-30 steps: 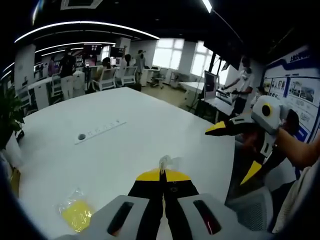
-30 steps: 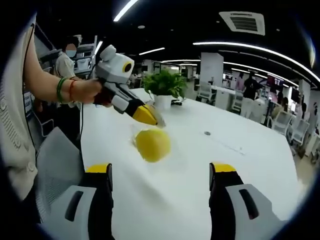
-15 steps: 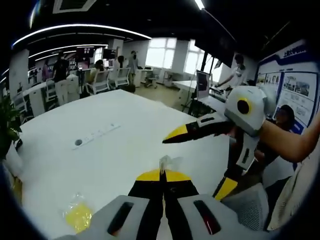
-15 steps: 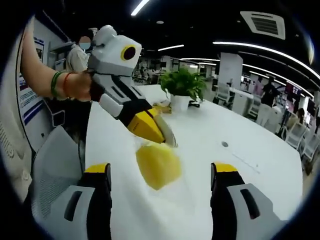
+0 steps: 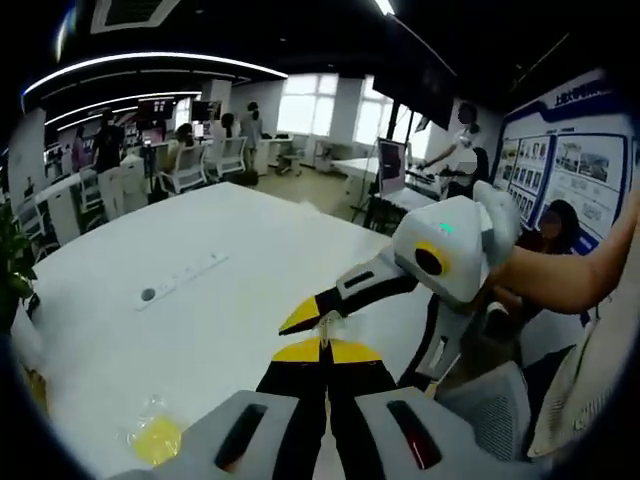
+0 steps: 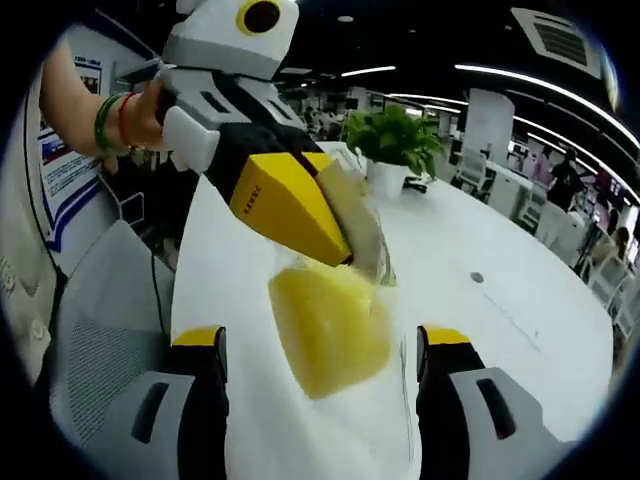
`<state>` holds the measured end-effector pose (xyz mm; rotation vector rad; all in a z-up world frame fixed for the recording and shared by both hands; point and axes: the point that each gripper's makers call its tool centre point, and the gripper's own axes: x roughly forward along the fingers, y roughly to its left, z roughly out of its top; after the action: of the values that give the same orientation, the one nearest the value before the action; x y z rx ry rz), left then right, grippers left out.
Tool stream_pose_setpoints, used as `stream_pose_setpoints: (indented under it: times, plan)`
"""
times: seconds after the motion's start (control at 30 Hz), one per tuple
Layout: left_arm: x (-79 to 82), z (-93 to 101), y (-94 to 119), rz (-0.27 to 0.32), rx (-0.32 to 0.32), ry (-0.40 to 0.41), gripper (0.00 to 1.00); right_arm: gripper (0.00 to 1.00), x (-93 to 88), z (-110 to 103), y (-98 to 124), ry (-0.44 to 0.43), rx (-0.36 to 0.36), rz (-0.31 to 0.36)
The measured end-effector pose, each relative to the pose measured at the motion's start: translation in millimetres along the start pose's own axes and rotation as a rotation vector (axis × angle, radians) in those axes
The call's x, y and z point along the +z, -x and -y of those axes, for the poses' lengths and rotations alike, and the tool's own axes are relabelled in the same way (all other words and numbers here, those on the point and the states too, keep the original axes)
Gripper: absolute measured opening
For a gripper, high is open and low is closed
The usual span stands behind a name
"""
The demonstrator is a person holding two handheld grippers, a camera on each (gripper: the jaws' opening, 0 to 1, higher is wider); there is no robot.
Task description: Compare the silicone blocks by pressing each to a similar depth, holding the contact briefly, and releasing to observe deformation and rebound differences across the visible hardness samples.
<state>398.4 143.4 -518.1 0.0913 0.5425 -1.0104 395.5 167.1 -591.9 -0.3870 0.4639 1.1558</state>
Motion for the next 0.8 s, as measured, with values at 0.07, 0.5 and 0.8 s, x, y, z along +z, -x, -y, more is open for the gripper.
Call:
stream_pose_setpoints:
  times: [0.07, 0.5, 0.8]
  plan:
    - [0.6, 1.8, -1, -0.004, -0.008, -0.009, 0.00, 0.65, 1.4, 2, -1, -0.006, 0.002, 0.007]
    - [-2.6, 23.4, 0, -0.029, -0.067, -0.129, 0.00, 0.33, 7.2, -8, -6, -0.001, 0.064, 0.035]
    - [-12.6, 28.1, 7, -0.049, -0.083, -0.189, 0.00, 0.22, 1.9, -19, -10, -0.016, 0.052, -0.004]
